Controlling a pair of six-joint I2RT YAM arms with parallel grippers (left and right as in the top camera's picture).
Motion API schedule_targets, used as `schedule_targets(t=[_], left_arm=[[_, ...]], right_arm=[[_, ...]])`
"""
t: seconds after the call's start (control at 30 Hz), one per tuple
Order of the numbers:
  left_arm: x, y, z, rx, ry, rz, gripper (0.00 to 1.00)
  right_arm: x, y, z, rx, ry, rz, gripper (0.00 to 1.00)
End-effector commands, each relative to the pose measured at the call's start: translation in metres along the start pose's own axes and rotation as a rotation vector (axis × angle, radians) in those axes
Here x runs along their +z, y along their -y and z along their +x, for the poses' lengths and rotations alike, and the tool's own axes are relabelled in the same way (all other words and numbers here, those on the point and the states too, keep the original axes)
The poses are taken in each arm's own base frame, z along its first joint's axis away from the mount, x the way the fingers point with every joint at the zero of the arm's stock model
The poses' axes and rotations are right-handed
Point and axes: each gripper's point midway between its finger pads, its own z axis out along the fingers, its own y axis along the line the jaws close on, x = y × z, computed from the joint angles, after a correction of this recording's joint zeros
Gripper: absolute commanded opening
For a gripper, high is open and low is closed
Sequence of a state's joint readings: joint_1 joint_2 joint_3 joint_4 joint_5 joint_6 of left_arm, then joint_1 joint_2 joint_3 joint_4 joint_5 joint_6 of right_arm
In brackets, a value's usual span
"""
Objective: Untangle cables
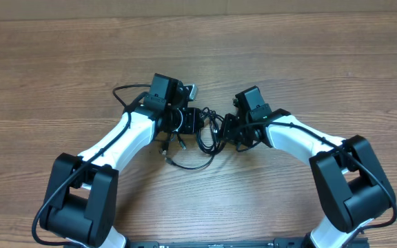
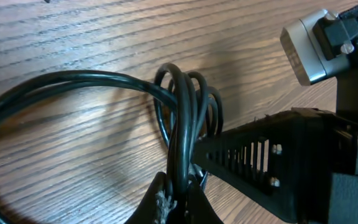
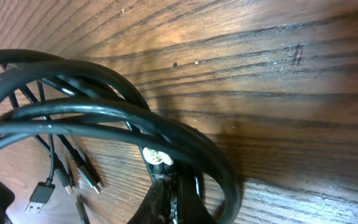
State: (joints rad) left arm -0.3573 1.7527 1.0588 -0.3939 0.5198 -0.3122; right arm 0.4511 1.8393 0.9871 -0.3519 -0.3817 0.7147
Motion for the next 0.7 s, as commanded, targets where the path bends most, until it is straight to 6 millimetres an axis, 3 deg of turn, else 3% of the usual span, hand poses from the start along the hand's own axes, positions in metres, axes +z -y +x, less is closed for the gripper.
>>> schedule_targets(t=[0.0, 0.23, 0.43, 0.57, 0.67], left_arm=[[0.002, 0.01, 0.007, 0.013, -0.02, 0.036, 0.04], [0.001, 0.026, 0.012, 0.015, -0.051, 0.128, 0.04], [0.0, 0.027, 0.013, 0.021, -0.053, 0.134, 0.04], [0.0, 0.028, 0.017, 0.034, -0.069, 0.144, 0.04], [-0.011, 0.038, 0.014, 0.047, -0.071, 0.25, 0.04]], right_arm=[[0.013, 0.014, 0.004, 0.054, 0.039, 0.085, 0.04], [0.024, -0.007, 0.008, 0.05, 0.06, 0.039, 0.04], [0.043, 0.004, 0.016, 0.032, 0.119, 0.147, 0.04], [0.043, 0.002, 0.014, 0.033, 0.12, 0.134, 0.05], [0.043, -0.022, 0.02, -0.026, 0.024, -0.013, 0.05]])
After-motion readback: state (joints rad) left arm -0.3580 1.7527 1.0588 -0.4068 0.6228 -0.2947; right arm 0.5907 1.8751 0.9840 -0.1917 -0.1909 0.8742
